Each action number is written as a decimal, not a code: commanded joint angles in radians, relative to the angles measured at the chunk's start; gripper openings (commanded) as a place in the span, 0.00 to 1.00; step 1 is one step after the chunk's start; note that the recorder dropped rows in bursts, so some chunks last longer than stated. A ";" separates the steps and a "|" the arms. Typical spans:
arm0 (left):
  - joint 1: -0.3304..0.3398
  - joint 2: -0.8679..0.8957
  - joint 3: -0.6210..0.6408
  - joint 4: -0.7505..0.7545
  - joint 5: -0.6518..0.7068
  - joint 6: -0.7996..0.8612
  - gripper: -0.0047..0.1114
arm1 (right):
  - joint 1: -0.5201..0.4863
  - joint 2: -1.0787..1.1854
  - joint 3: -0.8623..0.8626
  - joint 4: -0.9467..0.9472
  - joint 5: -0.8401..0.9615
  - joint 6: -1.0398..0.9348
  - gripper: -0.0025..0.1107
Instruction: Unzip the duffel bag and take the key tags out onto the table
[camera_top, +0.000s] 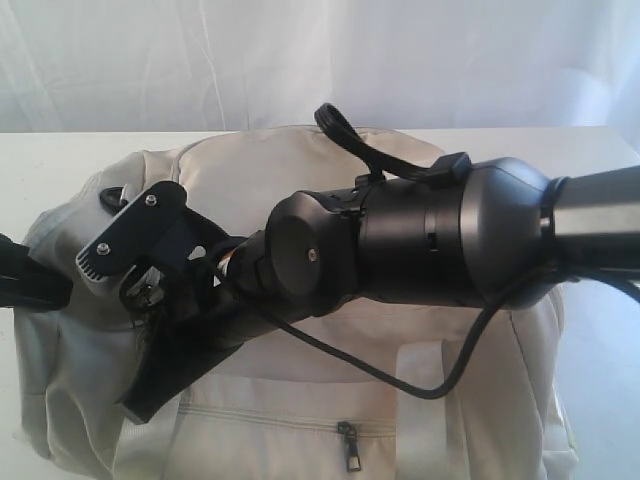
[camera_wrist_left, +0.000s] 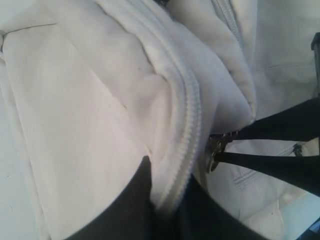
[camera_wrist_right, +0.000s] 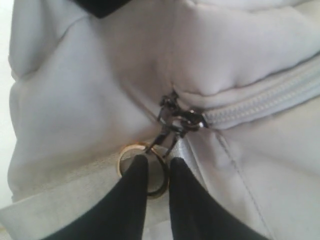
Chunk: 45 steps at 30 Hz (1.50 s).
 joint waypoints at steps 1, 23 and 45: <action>0.003 -0.016 0.000 -0.043 0.025 0.003 0.04 | -0.002 -0.001 -0.001 0.002 0.009 0.006 0.18; 0.003 -0.016 0.000 -0.043 0.025 0.003 0.04 | 0.000 0.056 -0.001 0.002 -0.090 0.006 0.42; 0.003 -0.016 0.000 -0.043 0.021 0.007 0.04 | 0.004 0.050 -0.001 0.010 -0.089 0.006 0.05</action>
